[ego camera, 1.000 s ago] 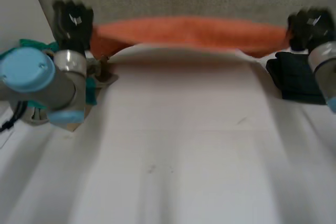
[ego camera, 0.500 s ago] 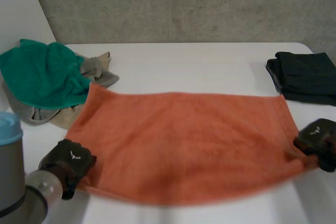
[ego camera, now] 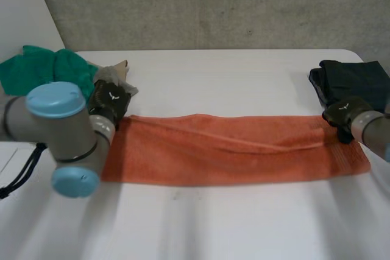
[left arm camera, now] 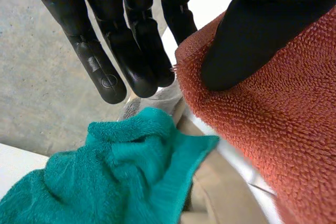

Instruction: Fold the laundry.

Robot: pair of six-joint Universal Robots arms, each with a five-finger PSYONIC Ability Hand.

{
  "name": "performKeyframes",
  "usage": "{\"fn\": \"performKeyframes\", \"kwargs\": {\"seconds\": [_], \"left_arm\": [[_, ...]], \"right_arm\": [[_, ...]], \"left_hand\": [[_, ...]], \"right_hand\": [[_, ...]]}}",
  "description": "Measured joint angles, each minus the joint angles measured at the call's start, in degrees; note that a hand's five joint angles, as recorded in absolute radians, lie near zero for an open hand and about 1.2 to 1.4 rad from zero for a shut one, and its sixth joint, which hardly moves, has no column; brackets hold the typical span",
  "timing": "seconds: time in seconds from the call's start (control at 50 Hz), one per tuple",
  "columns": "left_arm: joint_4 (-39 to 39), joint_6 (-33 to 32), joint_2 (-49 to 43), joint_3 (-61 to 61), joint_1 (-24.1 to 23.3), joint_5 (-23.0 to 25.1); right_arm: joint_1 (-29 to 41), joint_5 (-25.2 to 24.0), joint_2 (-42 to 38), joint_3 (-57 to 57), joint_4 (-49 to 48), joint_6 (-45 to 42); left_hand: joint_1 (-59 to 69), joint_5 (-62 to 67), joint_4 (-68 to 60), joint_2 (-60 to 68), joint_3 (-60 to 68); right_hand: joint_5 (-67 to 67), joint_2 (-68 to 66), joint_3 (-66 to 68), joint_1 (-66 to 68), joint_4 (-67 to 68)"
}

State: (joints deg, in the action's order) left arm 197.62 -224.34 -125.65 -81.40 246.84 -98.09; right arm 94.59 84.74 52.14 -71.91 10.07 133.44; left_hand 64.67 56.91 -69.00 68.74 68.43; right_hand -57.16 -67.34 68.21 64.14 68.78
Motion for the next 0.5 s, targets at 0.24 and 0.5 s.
{"fn": "performKeyframes", "kwargs": {"seconds": [0.24,0.5], "left_arm": [[-0.6,-0.1,-13.9,18.8,-0.4,-3.9],[2.1,-0.2,-14.5,21.1,-2.3,-1.0]], "right_arm": [[2.5,5.8,-10.3,13.4,-3.5,-0.3],[6.2,12.1,-7.1,12.8,-3.7,0.5]], "left_hand": [[0.0,0.0,0.0,0.0,0.0],[-53.7,-54.2,57.4,-56.8,-56.1]], "right_hand": [[8.0,8.4,-8.8,-6.0,-9.1],[54.3,54.7,-55.8,-51.3,-56.4]]}}
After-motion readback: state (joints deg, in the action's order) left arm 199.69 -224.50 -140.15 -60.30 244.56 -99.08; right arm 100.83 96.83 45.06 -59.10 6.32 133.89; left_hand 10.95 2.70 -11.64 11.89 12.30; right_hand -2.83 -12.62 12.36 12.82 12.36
